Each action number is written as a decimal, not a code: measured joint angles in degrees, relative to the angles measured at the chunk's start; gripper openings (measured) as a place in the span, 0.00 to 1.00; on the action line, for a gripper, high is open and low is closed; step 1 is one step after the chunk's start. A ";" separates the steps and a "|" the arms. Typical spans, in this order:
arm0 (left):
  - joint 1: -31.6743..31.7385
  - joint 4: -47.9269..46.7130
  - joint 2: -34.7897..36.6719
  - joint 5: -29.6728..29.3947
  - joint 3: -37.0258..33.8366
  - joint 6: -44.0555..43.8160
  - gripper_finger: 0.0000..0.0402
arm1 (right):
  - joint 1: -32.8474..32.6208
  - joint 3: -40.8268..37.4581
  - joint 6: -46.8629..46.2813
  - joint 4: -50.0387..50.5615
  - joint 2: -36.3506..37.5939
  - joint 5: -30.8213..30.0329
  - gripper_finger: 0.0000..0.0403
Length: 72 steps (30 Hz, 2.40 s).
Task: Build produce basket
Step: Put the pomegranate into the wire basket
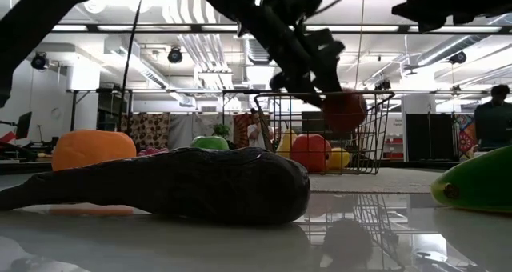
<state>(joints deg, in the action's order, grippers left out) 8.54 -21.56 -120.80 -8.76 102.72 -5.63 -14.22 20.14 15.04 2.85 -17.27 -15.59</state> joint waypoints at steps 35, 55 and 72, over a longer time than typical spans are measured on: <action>0.37 1.47 -2.52 0.05 -1.84 0.42 0.77 | 0.00 0.00 0.40 0.06 -0.01 -0.96 0.46; -9.61 0.77 15.52 -3.02 -6.92 9.43 0.77 | 0.00 0.42 -9.58 -0.20 -4.23 -7.61 0.33; -15.40 31.72 38.65 -5.62 -41.50 21.25 0.77 | 9.08 27.06 -17.21 19.02 -33.34 -8.48 0.02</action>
<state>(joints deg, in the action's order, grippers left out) -6.86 10.16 -82.15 -14.38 61.22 15.63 -5.13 47.20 -2.17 21.87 -50.61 -24.08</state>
